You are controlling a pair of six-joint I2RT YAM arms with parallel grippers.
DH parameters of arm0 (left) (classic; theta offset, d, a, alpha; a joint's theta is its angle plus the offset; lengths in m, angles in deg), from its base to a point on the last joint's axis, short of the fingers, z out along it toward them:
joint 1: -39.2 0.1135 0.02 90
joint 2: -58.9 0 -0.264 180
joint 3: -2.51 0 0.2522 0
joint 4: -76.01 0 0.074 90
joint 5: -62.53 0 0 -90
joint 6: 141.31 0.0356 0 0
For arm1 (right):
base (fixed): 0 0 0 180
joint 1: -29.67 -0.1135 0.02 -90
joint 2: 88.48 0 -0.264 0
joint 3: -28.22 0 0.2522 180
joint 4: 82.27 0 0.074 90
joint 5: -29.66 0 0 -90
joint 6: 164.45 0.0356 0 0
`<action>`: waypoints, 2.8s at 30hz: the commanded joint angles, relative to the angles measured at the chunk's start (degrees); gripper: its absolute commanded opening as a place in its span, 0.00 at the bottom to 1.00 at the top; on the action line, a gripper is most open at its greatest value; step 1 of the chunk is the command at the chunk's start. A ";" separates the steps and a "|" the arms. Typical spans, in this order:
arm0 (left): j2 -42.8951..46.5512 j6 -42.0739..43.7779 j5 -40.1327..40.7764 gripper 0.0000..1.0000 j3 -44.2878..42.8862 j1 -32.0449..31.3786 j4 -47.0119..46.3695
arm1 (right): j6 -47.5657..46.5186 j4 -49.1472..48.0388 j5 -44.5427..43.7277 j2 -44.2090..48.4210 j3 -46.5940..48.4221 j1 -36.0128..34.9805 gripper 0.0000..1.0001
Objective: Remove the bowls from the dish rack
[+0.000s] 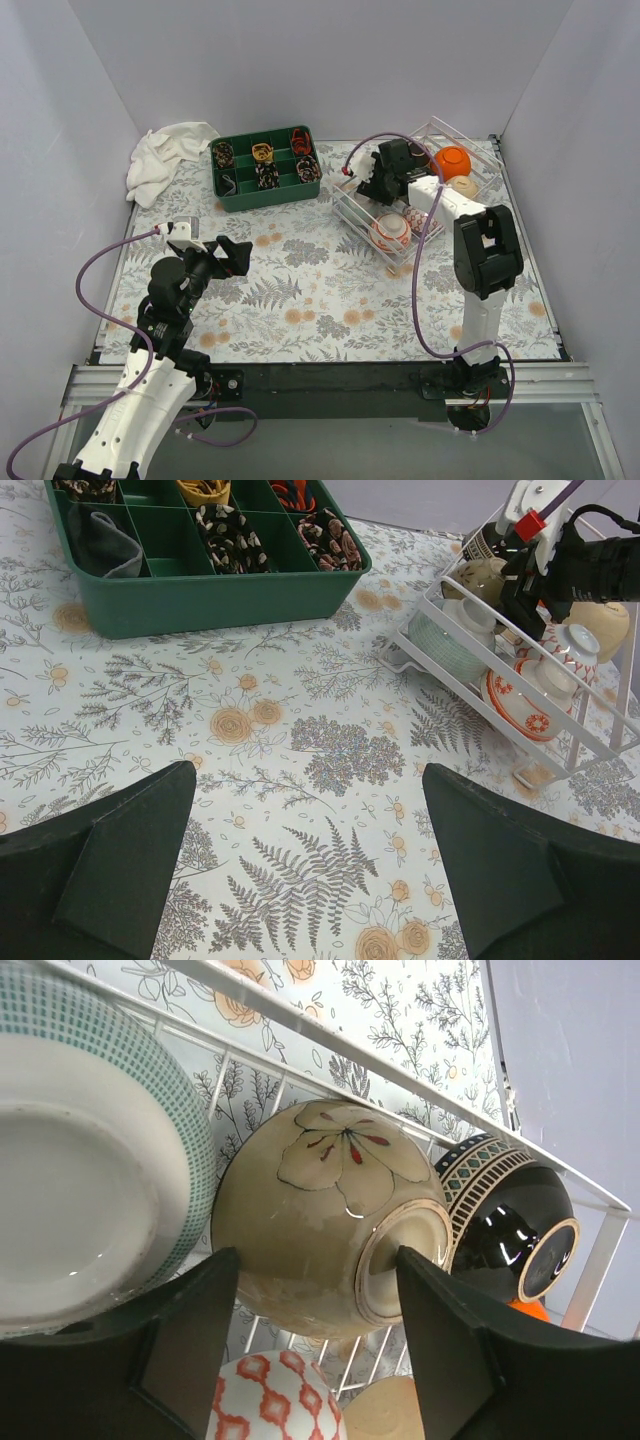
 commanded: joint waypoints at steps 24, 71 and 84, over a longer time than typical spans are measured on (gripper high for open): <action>-0.86 0.87 -1.49 0.98 0.02 -0.16 0.20 | 37.75 -11.48 -10.49 20.12 -13.93 3.23 0.88; -2.79 1.14 -3.25 0.98 -0.16 -0.16 -0.15 | 57.37 -5.32 -0.22 19.25 -18.60 12.29 0.60; -2.79 1.14 -3.34 0.98 -0.16 -0.16 -0.15 | 54.11 0.21 -2.04 23.02 -14.91 12.20 0.72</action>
